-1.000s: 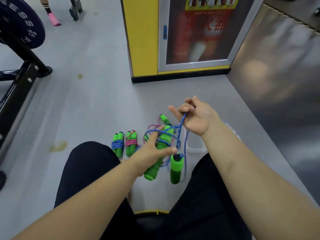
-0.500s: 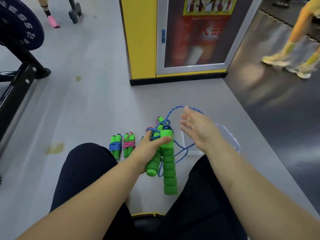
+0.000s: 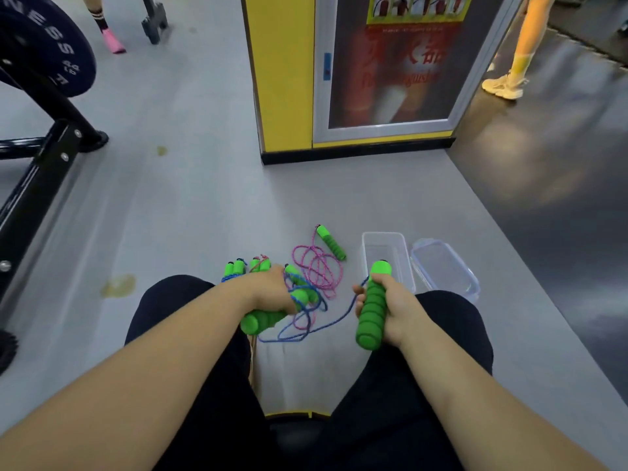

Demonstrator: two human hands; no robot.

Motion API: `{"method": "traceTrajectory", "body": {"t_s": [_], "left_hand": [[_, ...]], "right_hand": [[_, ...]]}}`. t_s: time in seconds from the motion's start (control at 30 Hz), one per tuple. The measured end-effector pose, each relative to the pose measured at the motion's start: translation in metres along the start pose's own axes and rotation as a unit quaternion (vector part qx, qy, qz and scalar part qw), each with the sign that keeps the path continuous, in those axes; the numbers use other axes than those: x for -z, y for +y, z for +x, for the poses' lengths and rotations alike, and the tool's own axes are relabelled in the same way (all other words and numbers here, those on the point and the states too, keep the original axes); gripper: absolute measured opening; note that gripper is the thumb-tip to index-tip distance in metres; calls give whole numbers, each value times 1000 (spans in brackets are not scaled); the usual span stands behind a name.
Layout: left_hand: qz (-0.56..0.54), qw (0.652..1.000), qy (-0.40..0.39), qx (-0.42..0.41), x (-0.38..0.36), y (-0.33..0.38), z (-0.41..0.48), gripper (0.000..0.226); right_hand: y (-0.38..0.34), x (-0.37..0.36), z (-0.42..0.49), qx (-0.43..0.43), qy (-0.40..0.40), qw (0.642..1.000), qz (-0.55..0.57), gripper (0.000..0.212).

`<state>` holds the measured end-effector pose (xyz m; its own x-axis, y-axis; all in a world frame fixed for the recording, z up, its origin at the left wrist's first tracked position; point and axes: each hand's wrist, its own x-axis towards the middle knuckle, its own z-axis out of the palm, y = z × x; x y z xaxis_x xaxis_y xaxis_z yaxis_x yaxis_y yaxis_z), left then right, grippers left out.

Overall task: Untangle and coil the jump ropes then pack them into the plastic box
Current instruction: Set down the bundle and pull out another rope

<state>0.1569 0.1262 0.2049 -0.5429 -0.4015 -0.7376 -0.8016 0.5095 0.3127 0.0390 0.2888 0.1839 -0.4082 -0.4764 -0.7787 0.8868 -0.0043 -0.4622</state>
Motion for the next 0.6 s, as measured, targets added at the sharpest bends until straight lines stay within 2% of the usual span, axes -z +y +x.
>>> {"method": "traceTrajectory", "body": {"t_s": [0.07,0.1,0.17,0.23,0.27,0.3,0.4,0.5,0.6], "left_hand": [[114,993,-3,12,7,-1,-4,68],[108,994,-27,3,11,0,-4,55],[-33,994,-104,-32,15,2,-4,30],[-249,953,-166,-52,17,3,-4,17],[-323,928,-175,-55,16,3,-4,16],[-344,921,-174,-54,14,2,-2,16],[-198,973,-115,-27,1,-3,7,23],[-180,978,-97,-40,-2,-1,8,26],[-96,988,-91,-83,-2,7,1,25]], "right_hand": [[-3,5,3,-4,2,1000,26,21],[-5,6,5,-2,4,999,34,23],[-7,7,7,1,13,999,43,28],[-10,7,7,5,10,999,51,29],[-11,6,6,6,1,999,48,27],[-10,4,5,3,-14,999,34,26],[-2,-1,2,-7,-63,997,-43,24],[8,-7,-2,-11,-95,990,-100,24],[16,-11,-2,9,-120,978,-173,17]]}}
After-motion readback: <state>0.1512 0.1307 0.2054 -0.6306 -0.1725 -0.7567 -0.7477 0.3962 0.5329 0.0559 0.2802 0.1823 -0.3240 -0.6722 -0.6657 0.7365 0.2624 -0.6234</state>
